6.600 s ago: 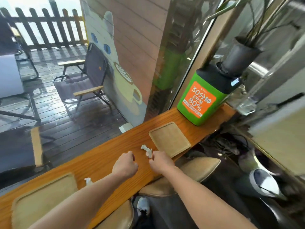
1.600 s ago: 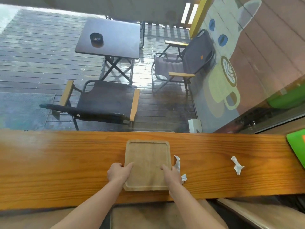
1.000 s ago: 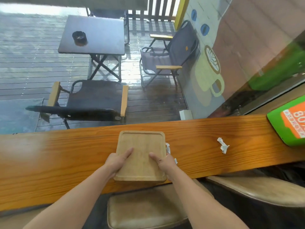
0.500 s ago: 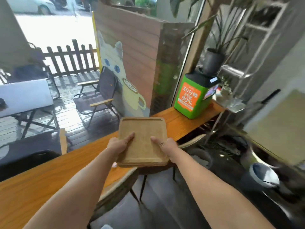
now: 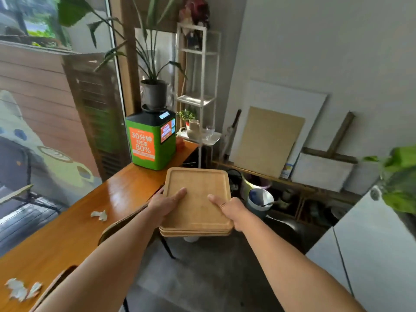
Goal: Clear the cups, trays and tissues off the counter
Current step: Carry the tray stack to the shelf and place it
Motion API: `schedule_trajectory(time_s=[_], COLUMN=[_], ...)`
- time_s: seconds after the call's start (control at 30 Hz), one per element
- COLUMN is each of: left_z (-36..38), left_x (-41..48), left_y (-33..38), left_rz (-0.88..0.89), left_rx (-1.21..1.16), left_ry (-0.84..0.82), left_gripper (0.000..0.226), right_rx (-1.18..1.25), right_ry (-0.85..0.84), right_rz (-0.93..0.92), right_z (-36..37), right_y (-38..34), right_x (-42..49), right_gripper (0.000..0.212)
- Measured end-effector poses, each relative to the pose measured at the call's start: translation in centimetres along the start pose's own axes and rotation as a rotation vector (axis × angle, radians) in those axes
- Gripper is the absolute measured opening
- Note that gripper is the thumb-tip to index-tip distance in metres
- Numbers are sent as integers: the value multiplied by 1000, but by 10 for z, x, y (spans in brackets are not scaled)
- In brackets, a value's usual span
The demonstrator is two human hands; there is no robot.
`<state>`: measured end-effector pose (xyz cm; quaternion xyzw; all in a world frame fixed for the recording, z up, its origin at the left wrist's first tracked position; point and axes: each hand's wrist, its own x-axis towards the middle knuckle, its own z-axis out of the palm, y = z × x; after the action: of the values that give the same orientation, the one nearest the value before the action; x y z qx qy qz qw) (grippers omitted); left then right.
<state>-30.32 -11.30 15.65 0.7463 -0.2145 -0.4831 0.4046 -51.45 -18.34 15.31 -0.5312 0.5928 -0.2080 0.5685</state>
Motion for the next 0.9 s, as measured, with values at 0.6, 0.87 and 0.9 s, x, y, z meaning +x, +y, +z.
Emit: schedule_trajectory(time_s=[0.6,0.87,0.9], left_z=[225,282,287], left_x=[152,243,252], left_y=[141,221,226], left_rz=[75,134,136], left_rx=[118,212,241], left_ry=[-225,-223,-213], left_gripper=[95,103,103], right_rx=[193,184,189], right_ry=[185,203,198], right_rz=[155,156,157], right_z=[-195,-248,-252], right_y=[-20,-65,-66], right_x=[161,272,283], right_gripper=[77,88,87])
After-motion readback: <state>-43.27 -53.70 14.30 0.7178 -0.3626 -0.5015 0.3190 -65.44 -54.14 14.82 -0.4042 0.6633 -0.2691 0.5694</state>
